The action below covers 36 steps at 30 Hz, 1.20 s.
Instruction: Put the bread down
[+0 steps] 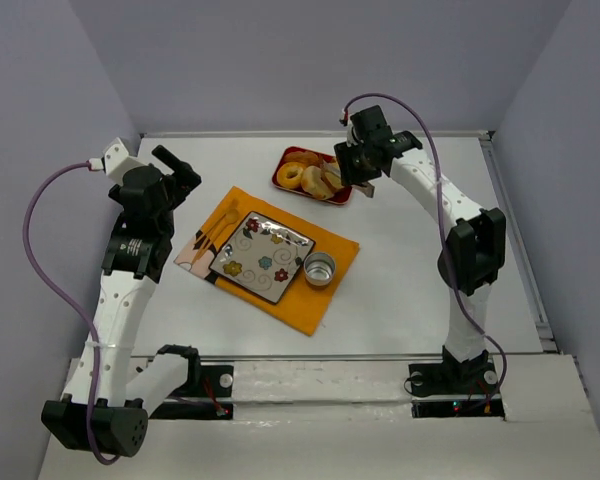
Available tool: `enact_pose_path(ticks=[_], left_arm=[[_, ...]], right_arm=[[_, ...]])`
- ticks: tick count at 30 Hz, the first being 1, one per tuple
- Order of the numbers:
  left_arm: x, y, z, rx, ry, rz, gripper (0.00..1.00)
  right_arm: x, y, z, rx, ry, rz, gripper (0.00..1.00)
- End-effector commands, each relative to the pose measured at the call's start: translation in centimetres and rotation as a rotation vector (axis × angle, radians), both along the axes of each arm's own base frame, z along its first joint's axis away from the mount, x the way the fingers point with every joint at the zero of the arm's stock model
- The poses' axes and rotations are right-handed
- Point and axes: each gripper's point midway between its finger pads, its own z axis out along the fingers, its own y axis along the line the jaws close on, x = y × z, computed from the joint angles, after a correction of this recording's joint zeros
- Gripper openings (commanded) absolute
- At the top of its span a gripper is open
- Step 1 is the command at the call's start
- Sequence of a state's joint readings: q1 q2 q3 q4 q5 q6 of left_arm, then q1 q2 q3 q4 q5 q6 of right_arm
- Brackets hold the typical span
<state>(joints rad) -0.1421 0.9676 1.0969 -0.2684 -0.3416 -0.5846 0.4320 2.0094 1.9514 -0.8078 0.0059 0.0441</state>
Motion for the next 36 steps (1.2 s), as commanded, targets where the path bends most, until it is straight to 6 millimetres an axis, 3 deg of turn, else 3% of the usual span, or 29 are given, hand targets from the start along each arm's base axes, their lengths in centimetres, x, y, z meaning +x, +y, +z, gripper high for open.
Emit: enact_pose_path(ticks=[1,8,15,20,28,32,36], left_arm=[[0.1,0.4,0.9,0.003,-0.033,0.020,0.99],[-0.3,0.8,1.0,0.005,-0.045,0.038,0.99],[-0.5,0.9,1.0,0.003,-0.053,0.040,0.99],[-0.5,0.8,1.2,0.003,-0.056,0.038,0.99],[-0.4,0.7,1.0,0.000,-0.055,0.031,0.99],[-0.6,0.8,1.0,0.001,-0.059,0.035,0.99],[-0.8,0.8,1.4,-0.001,-0.068,0.036,0.99]], right_arm=[[0.6,0.8,2.5,0.041,-0.055,-0.085,0.53],[0.0,1.6,1.2,0.024,-0.036,-0.118,0.55],[0.1,0.3,-0.4,-0.049,-0.026,-0.208,0.56],[-0.5,2.2,-0.9,-0.021,0.002,-0.141,0.56],[-0.3,3.1,-1.4,-0.009,0.006,-0.124,0.56],[-0.4,2.1,-2.2,-0.047,0.013,-0.175,0.52],[-0.6,1.6,-2.7,-0.072,0.025,-0.198,0.41]])
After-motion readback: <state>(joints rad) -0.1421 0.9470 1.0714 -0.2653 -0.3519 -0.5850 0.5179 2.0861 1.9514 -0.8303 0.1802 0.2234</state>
